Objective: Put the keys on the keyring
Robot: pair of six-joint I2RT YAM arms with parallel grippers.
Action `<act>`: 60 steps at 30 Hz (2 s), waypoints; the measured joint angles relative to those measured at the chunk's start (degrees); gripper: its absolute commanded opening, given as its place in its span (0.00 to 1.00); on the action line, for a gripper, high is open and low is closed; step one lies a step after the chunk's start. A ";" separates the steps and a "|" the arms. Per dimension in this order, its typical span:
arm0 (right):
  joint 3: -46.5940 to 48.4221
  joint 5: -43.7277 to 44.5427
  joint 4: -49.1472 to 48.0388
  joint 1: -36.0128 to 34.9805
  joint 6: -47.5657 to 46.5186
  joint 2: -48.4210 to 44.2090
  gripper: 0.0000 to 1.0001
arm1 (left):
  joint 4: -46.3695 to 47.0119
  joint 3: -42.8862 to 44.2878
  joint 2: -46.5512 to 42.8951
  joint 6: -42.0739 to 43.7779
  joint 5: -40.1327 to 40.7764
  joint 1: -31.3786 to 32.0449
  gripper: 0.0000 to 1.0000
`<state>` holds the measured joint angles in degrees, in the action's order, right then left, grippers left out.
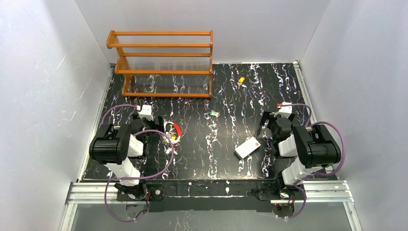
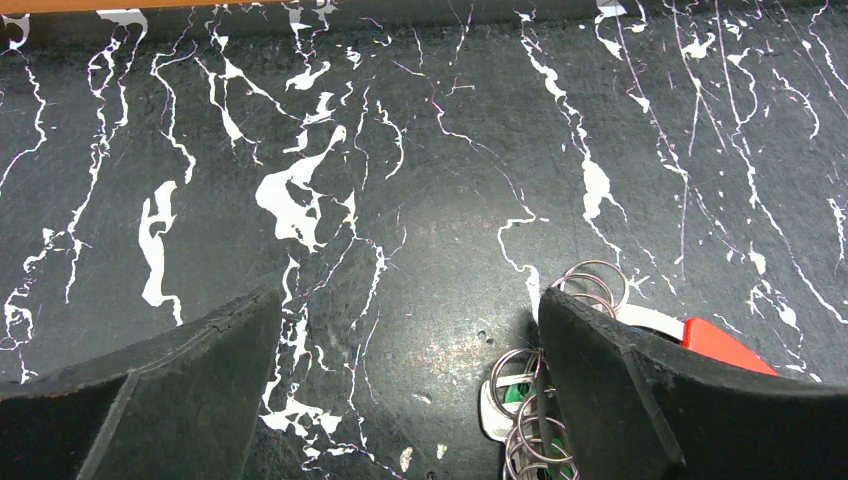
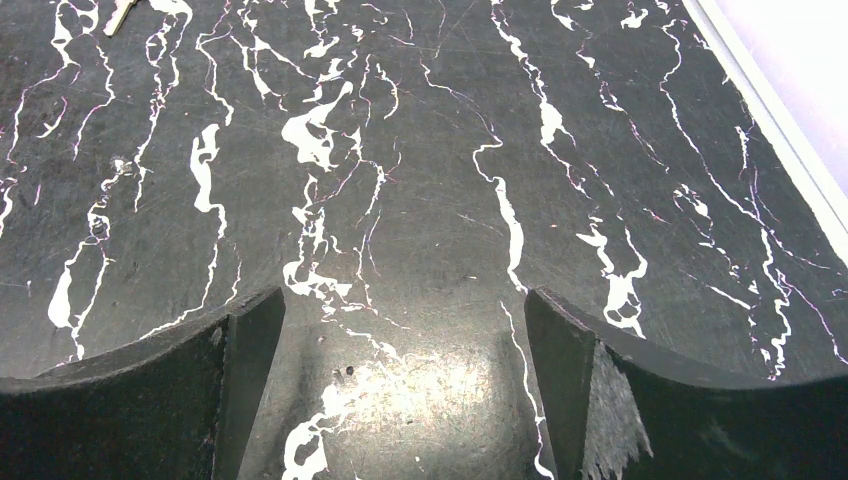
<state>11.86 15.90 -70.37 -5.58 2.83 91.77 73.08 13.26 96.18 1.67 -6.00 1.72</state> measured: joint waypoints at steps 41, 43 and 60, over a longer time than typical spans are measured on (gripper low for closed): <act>14.97 -17.16 65.61 0.33 31.98 -41.27 0.99 | -89.02 29.05 -37.20 -38.99 -5.75 -0.39 0.98; 14.12 -19.12 65.99 0.33 32.46 -42.91 0.99 | -89.35 27.93 -39.45 -39.45 -6.78 -0.39 0.98; 11.28 -39.12 63.39 -1.22 31.36 -36.50 0.99 | -89.79 16.98 -42.32 -40.15 -11.85 -0.39 0.90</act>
<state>23.14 -23.22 -6.98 -6.81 34.20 55.27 -16.71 30.24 53.87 -38.48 -17.85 1.32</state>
